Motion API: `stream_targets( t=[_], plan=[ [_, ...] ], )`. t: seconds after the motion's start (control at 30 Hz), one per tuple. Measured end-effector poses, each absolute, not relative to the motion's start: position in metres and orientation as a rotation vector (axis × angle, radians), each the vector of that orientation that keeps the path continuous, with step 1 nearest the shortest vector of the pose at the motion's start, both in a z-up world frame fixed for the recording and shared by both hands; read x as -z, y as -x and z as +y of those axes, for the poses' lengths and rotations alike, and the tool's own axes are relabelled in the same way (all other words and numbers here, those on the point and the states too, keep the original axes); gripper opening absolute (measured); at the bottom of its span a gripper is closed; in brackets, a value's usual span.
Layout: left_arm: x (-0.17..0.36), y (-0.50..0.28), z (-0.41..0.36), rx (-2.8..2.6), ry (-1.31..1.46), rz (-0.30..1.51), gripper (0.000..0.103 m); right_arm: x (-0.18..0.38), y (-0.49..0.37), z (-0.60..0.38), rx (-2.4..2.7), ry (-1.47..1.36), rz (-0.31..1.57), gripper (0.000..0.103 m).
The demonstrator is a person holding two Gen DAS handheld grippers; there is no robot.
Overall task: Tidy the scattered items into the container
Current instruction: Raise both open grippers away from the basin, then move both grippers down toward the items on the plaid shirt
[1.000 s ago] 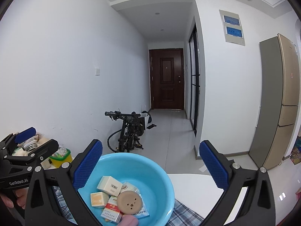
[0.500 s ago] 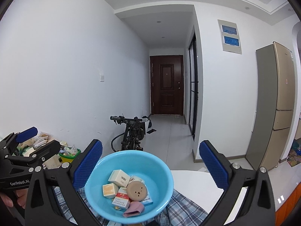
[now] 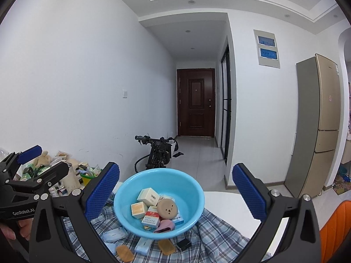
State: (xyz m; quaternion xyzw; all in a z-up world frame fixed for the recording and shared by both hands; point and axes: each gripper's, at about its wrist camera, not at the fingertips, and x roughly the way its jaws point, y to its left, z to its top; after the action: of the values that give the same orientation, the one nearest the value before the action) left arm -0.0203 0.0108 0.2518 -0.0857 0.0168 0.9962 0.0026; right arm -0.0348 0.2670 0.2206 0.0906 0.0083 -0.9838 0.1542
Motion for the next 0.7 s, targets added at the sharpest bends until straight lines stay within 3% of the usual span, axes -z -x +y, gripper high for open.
stream_targets(
  t=[0.4,0.7],
  plan=[
    [-0.242,-0.026,0.002,-3.12,0.255,0.033,0.103,-0.209,-0.006,0.265,2.82,-0.269,0.048,0.102],
    [-0.207,-0.025,-0.003,-3.112,0.41,0.06,0.103,-0.174,-0.005,0.258,2.8,-0.393,0.061,0.102]
  ],
)
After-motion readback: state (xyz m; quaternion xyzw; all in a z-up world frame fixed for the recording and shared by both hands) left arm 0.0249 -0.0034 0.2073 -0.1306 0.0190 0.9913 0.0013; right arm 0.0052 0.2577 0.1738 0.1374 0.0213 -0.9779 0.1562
